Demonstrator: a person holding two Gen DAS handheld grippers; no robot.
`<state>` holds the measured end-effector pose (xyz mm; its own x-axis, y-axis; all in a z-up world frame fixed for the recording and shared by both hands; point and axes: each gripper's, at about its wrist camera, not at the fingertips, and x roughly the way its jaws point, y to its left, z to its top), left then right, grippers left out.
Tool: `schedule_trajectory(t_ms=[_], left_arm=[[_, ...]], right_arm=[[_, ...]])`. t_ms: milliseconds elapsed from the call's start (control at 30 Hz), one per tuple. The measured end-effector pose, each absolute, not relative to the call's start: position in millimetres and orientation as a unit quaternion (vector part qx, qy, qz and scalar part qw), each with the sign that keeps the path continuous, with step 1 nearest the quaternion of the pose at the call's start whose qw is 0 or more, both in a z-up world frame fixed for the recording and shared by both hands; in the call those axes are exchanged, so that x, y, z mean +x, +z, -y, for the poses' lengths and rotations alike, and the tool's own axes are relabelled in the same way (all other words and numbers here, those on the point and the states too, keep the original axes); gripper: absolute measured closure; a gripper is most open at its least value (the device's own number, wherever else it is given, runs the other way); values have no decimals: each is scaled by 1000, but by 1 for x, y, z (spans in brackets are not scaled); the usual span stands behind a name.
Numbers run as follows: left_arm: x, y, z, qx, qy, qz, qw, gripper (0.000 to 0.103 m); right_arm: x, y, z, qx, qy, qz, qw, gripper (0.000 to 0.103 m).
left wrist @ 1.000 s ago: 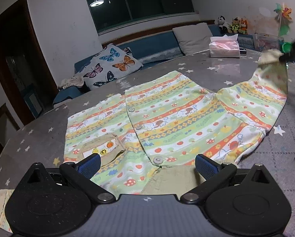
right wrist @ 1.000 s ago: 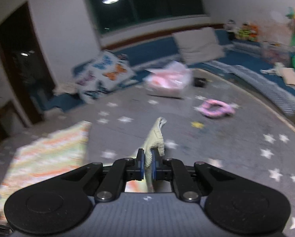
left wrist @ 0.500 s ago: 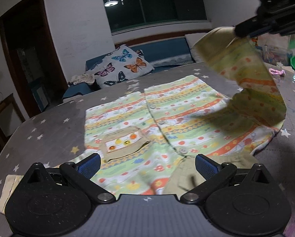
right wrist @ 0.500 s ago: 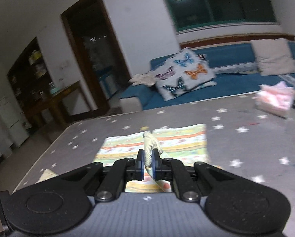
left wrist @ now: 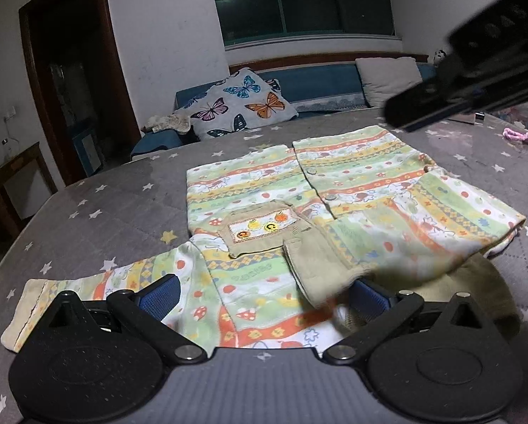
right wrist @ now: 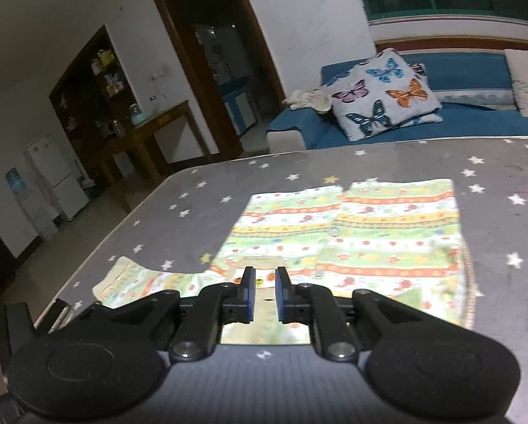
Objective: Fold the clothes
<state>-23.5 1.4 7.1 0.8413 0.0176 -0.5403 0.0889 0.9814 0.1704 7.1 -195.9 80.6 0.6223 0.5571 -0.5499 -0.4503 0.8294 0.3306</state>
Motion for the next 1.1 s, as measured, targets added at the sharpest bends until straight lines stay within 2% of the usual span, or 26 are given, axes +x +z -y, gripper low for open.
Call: schedule_trajectory(t_ms=[167,400,500,600,967,1100], left_arm=[[-25,14,-3,93,-12,-273,958,0],[-22,27,-10,90,9,-259,962,0],[-18,28,-9,89,9,-265,960,0],[-16,23,-3,99,2,-273,957,0],[-7,-2,11,133,-6,-297,945,0],[-11,-8,8,139,-8,-301,943,0]], right_arm=[[8,75,232,36,226,-350,908,91],[12,39,267,-22,175,-400,899,91],[13,24,268,-29,186,-408,893,84],[16,11,267,-32,185,-418,889,84],[18,16,265,-35,185,-412,892,83],[14,16,257,-53,186,-406,893,78]])
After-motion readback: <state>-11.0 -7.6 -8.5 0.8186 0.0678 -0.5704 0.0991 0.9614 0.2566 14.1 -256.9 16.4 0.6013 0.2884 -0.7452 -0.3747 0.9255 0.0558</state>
